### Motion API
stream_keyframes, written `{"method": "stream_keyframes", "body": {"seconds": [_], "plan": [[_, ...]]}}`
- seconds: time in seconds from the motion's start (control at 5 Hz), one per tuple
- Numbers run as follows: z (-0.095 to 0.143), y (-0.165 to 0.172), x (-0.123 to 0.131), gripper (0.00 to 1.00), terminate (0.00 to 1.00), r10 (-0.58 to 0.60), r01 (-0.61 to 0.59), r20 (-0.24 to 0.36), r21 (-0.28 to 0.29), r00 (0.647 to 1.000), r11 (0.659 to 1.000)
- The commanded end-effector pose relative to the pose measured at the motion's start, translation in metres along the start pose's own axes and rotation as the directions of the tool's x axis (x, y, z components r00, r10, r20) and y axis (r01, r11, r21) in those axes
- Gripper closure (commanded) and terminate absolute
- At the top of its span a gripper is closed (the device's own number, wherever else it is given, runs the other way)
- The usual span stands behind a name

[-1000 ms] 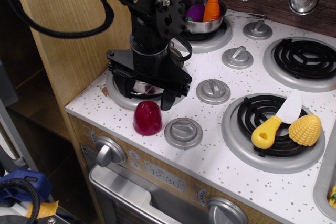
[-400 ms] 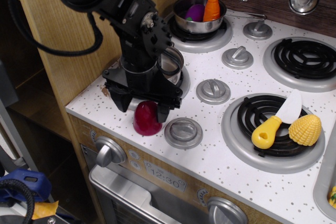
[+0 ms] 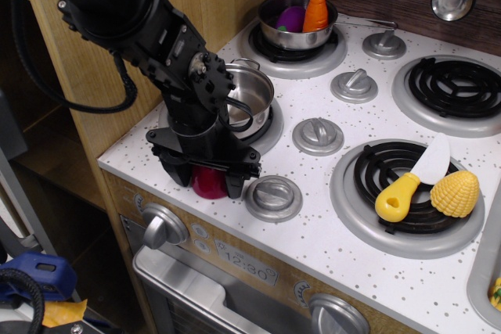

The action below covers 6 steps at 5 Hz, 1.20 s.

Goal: Put sweet potato in pan which is on stove

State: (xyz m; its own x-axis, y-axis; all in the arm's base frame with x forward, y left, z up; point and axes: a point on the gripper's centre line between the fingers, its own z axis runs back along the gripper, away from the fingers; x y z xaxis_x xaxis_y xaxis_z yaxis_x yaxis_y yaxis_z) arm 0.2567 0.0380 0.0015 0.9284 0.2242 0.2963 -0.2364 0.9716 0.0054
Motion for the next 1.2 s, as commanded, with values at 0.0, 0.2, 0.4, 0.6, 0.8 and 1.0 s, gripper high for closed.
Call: {"method": "stream_keyframes", "body": {"seconds": [0.0, 0.2, 0.4, 0.6, 0.8, 1.0], "plan": [[0.018, -0.006, 0.01, 1.0, 0.0, 0.02, -0.021, 0.014, 0.036, 1.0, 0.999], [0.048, -0.009, 0.01, 1.0, 0.0, 0.02, -0.02, 0.001, 0.092, 1.0, 0.996], [0.081, -0.008, 0.018, 1.0, 0.0, -0.012, 0.011, 0.002, 0.177, 1.0, 0.984], [0.089, 0.005, 0.047, 1.0, 0.0, -0.106, 0.09, 0.061, 0.218, 0.993, 0.972], [0.078, 0.016, 0.079, 1.0, 0.0, -0.22, 0.193, 0.122, 0.198, 0.968, 0.961], [0.057, 0.02, 0.099, 1.0, 0.0, -0.271, 0.247, 0.158, 0.157, 0.95, 0.956]]}}
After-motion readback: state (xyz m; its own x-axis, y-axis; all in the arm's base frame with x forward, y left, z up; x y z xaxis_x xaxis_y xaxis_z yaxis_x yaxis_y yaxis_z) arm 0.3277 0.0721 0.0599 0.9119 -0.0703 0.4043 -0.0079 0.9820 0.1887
